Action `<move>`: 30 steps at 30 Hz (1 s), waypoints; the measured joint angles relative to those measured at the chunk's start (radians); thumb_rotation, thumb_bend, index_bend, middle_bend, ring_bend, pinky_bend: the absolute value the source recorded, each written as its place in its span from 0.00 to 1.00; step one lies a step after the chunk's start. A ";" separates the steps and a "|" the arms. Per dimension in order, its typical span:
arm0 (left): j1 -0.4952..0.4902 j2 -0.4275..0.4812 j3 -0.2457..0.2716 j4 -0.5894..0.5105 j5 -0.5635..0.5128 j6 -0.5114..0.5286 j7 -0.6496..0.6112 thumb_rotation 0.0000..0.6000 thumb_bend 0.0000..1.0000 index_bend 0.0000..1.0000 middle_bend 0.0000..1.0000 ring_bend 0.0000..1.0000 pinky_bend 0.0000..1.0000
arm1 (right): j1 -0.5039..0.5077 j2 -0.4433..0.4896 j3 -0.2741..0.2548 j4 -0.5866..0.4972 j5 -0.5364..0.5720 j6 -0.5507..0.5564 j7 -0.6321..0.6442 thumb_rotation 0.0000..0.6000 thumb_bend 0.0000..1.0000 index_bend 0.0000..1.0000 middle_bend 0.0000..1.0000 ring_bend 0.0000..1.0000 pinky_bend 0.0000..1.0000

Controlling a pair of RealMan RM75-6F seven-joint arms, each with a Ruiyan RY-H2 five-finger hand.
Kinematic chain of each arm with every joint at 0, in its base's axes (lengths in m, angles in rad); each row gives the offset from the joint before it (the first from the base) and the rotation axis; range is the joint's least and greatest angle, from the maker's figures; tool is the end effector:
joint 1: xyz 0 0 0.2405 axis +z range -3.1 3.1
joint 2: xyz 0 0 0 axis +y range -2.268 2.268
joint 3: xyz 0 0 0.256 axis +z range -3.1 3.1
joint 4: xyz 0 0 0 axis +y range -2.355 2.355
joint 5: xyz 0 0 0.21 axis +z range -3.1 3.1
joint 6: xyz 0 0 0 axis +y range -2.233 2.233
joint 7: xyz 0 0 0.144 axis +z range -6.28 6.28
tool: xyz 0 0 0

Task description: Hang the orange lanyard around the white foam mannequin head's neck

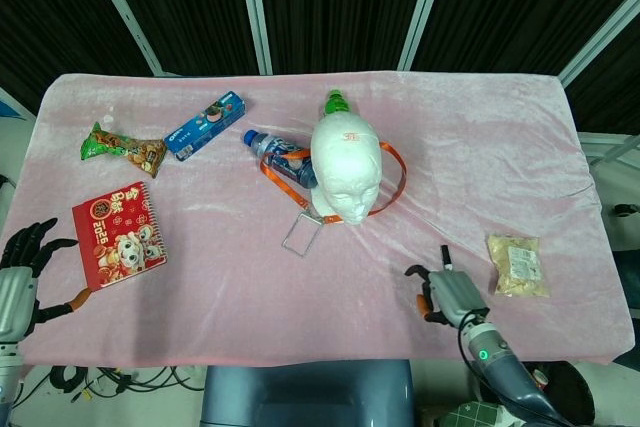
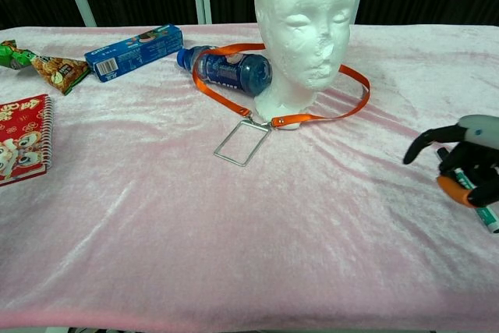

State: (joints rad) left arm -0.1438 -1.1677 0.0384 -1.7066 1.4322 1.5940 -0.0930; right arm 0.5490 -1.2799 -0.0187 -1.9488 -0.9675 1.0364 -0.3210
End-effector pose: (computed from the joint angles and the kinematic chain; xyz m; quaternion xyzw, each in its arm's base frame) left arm -0.2888 0.1777 0.1420 -0.5360 -0.4481 -0.4596 0.5484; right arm -0.1980 -0.2344 0.0238 0.6915 -0.5505 0.2837 0.3718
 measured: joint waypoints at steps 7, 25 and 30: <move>0.004 -0.001 -0.009 0.003 -0.001 -0.022 -0.005 1.00 0.17 0.27 0.07 0.00 0.00 | 0.048 -0.146 0.048 0.005 0.024 0.027 -0.112 1.00 0.57 0.23 0.74 0.82 0.82; 0.020 -0.013 -0.044 0.007 -0.011 -0.039 0.010 1.00 0.17 0.27 0.07 0.00 0.00 | 0.230 -0.386 0.198 0.195 0.300 0.000 -0.283 1.00 0.63 0.19 0.77 0.84 0.82; 0.025 -0.014 -0.053 0.006 -0.013 -0.036 0.011 1.00 0.17 0.27 0.07 0.00 0.00 | 0.273 -0.441 0.212 0.258 0.339 -0.022 -0.310 1.00 0.63 0.19 0.77 0.84 0.82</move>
State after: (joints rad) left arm -0.1189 -1.1817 -0.0150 -1.7010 1.4197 1.5577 -0.0824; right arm 0.8224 -1.7205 0.1929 -1.6911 -0.6283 1.0148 -0.6310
